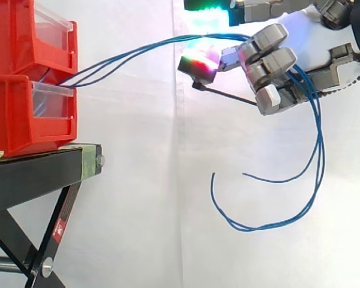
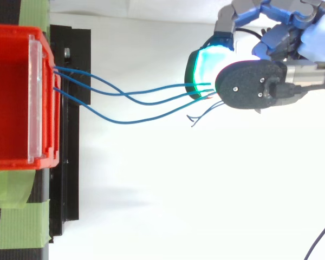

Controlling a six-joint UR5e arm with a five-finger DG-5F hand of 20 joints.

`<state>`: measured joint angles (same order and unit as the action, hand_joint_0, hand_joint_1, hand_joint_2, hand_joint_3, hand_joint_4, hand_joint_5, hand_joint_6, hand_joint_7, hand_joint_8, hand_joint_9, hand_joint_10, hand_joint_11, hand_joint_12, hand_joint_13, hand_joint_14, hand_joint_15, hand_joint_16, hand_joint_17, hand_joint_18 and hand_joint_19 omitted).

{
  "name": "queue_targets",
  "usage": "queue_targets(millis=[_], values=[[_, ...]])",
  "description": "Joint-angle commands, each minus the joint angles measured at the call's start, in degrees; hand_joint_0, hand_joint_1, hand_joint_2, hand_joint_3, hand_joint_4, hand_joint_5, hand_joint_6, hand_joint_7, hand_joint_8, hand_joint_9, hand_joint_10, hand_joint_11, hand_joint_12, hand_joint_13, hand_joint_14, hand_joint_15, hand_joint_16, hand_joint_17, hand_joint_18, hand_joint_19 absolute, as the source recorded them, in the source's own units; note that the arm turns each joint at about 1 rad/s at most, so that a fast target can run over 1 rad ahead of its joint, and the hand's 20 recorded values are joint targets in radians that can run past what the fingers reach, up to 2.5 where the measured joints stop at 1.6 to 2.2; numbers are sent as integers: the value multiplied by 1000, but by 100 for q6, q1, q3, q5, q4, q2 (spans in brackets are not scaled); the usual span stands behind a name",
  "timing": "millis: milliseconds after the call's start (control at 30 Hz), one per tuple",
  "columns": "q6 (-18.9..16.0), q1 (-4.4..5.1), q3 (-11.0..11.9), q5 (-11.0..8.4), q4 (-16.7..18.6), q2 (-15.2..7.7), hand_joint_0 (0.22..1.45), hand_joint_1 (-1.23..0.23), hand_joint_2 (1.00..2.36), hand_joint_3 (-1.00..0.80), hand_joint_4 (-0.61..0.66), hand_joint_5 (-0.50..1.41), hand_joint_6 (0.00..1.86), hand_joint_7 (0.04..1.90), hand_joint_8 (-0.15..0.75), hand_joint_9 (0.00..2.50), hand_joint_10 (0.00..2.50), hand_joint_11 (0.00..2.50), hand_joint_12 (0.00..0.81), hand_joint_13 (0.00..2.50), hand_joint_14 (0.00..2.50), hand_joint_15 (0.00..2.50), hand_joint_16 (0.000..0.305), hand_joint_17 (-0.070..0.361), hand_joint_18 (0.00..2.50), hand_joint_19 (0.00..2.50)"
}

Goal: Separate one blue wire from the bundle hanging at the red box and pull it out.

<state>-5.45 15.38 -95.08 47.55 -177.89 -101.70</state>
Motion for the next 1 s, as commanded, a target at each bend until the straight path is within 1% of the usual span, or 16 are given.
queue_targets(millis=[0, 100, 167, 267, 367, 467, 700, 733, 900, 967], values=[[0, 0, -2, 0, 0, 1, 638, -790, 1019, -242, 44, -163, 930, 1001, 304, 1218, 949, 1596, 400, 1214, 869, 1634, 50, 113, 1230, 989], [0, 0, -2, 0, 0, 1, 652, -817, 1018, -261, 52, -178, 942, 944, 308, 1163, 1017, 1545, 411, 1191, 866, 1646, 50, 114, 1207, 975], [0, 0, 7, 0, 0, 1, 659, -865, 1015, -308, 131, -190, 944, 917, 307, 1111, 1039, 1529, 416, 1170, 889, 1644, 51, 115, 1193, 977], [0, 0, 7, 0, 0, 1, 646, -892, 1014, -334, 155, -195, 943, 909, 307, 1078, 1065, 1513, 420, 1159, 893, 1635, 51, 115, 1172, 972], [0, 0, 7, 0, 0, -8, 601, -870, 1004, -448, 175, -199, 940, 911, 314, 1066, 1085, 1497, 416, 1150, 905, 1625, 51, 116, 1165, 980], [0, 0, 16, 0, 0, 1, 572, -851, 1000, -500, 180, -201, 940, 900, 319, 1050, 1105, 1470, 422, 1136, 943, 1597, 53, 119, 1164, 977], [0, 0, 16, 0, 0, 1, 542, -827, 1000, -500, 190, -204, 938, 889, 336, 1040, 1156, 1438, 433, 1122, 989, 1551, 54, 121, 1161, 982], [0, 0, 7, 0, 0, 1, 543, -825, 1000, -500, 194, -204, 939, 879, 328, 1039, 1154, 1424, 433, 1121, 992, 1549, 54, 122, 1159, 981], [0, 0, 16, 0, 0, 1, 600, -846, 1008, -409, 182, -203, 939, 882, 317, 1047, 1116, 1449, 415, 1119, 952, 1564, 52, 116, 1144, 986], [0, 0, 16, 0, 0, 1, 628, -831, 1013, -341, 169, -199, 941, 894, 314, 1071, 1114, 1446, 415, 1138, 947, 1573, 51, 116, 1160, 984]])
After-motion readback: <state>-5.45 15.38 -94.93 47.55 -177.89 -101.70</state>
